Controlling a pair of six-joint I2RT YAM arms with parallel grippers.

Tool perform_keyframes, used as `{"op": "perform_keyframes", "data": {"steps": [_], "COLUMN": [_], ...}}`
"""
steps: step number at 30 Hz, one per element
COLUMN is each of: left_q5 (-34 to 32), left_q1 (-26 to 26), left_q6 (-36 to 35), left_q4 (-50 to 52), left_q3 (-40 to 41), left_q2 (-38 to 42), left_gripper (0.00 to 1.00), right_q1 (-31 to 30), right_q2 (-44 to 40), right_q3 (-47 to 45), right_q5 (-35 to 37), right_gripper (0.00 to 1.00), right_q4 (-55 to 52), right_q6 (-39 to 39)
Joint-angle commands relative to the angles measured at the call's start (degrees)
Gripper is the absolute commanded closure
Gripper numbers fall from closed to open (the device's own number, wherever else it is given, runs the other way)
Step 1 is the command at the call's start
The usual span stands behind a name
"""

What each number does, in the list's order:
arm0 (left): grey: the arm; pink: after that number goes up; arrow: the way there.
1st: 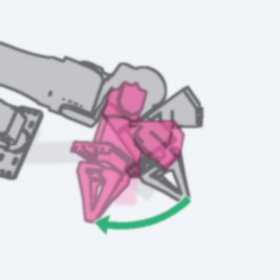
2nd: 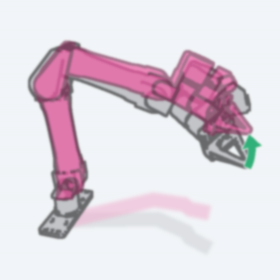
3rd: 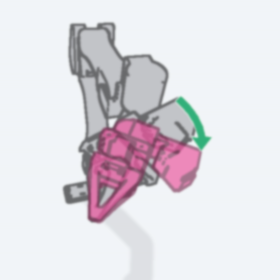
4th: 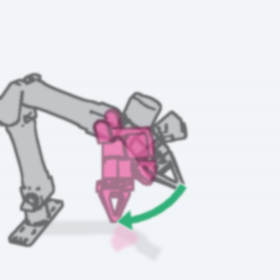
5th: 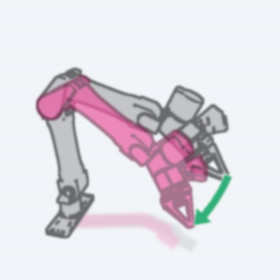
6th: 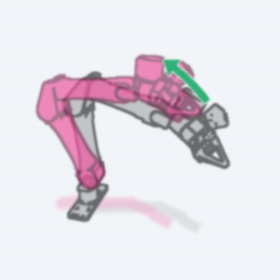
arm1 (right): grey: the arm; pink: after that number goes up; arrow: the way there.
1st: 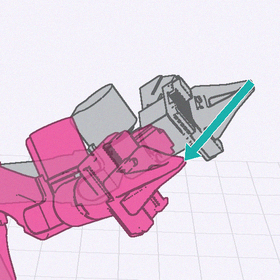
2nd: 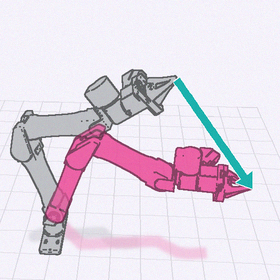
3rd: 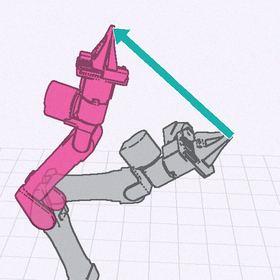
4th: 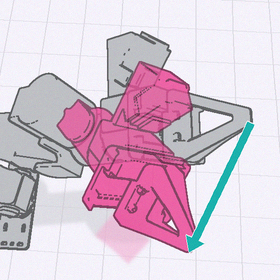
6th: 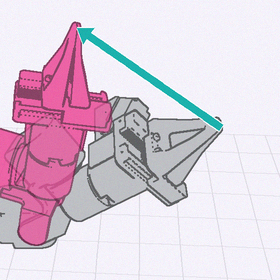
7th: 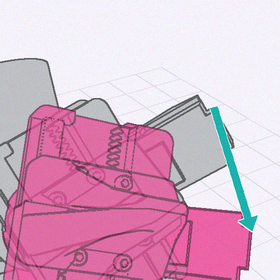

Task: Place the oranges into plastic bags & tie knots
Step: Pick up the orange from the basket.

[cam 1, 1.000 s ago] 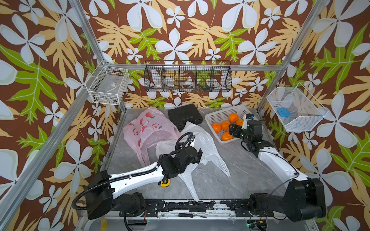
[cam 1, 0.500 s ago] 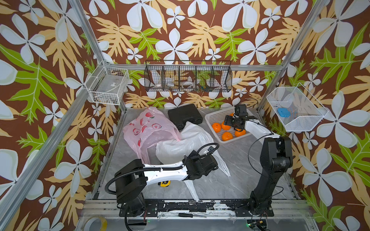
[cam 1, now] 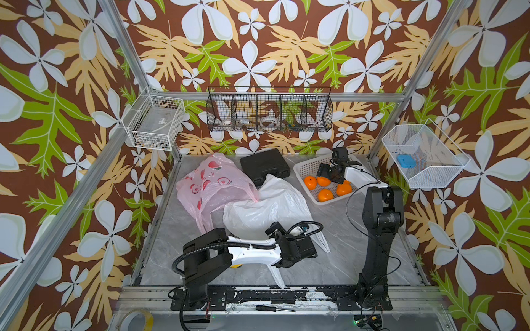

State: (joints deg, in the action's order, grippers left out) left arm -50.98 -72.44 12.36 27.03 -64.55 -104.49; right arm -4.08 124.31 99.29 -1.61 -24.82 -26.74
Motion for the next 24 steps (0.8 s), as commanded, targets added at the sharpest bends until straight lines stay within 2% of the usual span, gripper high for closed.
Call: {"op": "perform_keyframes", "data": {"steps": [1, 6, 9, 12, 15, 20, 24], "left_q5": [-5.00, -6.74, -7.37, -8.08, -8.70, -8.21, -7.33], "left_q1": [-0.07, 0.01, 0.02, 0.67, 1.25, 1.69, 1.86], "left_q6": [0.83, 1.81, 2.53, 3.32, 3.60, 4.34, 4.56], "left_q4": [1.62, 2.61, 3.01, 3.55, 4.10, 4.72, 5.58], "left_q3": [-1.50, -3.43, -3.49, -3.22, -2.77, -2.31, -2.78], "left_q2": [-1.56, -3.96, -4.82, -5.53, -6.11, -4.78, -2.22], "left_gripper": [0.00, 0.00, 0.03, 0.09, 0.10, 0.34, 0.63], "right_q1": [0.03, -0.33, -0.45, -0.42, -0.47, -0.44, -0.47], "right_q2": [1.96, 5.53, 6.78, 7.42, 7.47, 5.71, 1.10], "right_q3": [1.80, 4.76, 5.69, 5.93, 5.71, 4.68, 3.12], "right_q5": [1.48, -0.07, -0.37, -0.43, -0.33, -0.94, -1.64], "right_gripper": [0.11, 0.14, 0.18, 0.26, 0.38, 0.60, 0.70], "right_q4": [-2.39, -3.25, -3.66, -3.75, -3.83, -3.61, -3.44], "right_q6": [-1.18, -1.56, -1.48, -1.34, -1.11, -0.94, -0.85]}}
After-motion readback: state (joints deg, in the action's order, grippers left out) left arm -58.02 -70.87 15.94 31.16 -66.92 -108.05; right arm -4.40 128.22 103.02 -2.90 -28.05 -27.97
